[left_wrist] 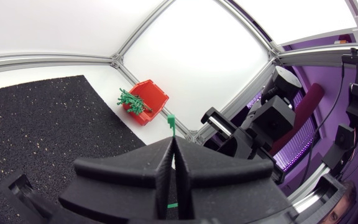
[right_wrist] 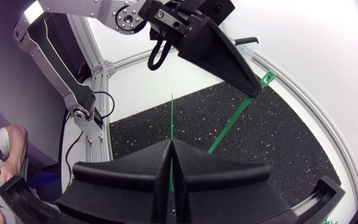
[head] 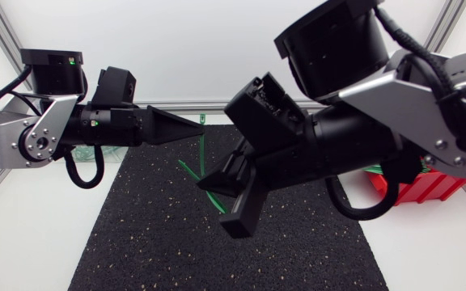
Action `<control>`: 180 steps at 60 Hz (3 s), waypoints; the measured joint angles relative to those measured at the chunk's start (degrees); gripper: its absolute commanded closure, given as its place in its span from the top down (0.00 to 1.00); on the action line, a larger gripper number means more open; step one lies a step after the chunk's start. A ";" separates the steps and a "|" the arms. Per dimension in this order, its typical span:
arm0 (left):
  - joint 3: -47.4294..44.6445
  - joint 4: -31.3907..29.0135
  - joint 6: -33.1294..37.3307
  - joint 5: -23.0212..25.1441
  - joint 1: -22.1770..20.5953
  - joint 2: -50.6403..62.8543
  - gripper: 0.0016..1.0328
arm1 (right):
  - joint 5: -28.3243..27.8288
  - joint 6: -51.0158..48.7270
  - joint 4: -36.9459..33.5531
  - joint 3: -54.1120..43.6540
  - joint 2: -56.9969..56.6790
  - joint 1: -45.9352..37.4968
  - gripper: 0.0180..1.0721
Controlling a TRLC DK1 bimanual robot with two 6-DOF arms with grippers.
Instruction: Take a green cable tie from the red box, thread the tail through the head to close it, then place it in the transparent bin on the left.
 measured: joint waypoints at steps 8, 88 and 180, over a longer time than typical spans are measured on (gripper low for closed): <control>-0.46 0.68 -0.37 -0.46 -0.13 -0.04 0.03 | -1.40 0.17 -5.35 0.66 0.50 0.00 0.05; -2.80 3.65 -1.68 -1.70 -2.91 -2.21 0.03 | -20.76 37.57 -17.53 10.73 1.40 -6.49 0.05; -9.18 15.69 -16.50 -11.87 -9.66 -9.14 0.03 | -32.89 87.03 1.68 4.94 -4.13 -14.93 0.05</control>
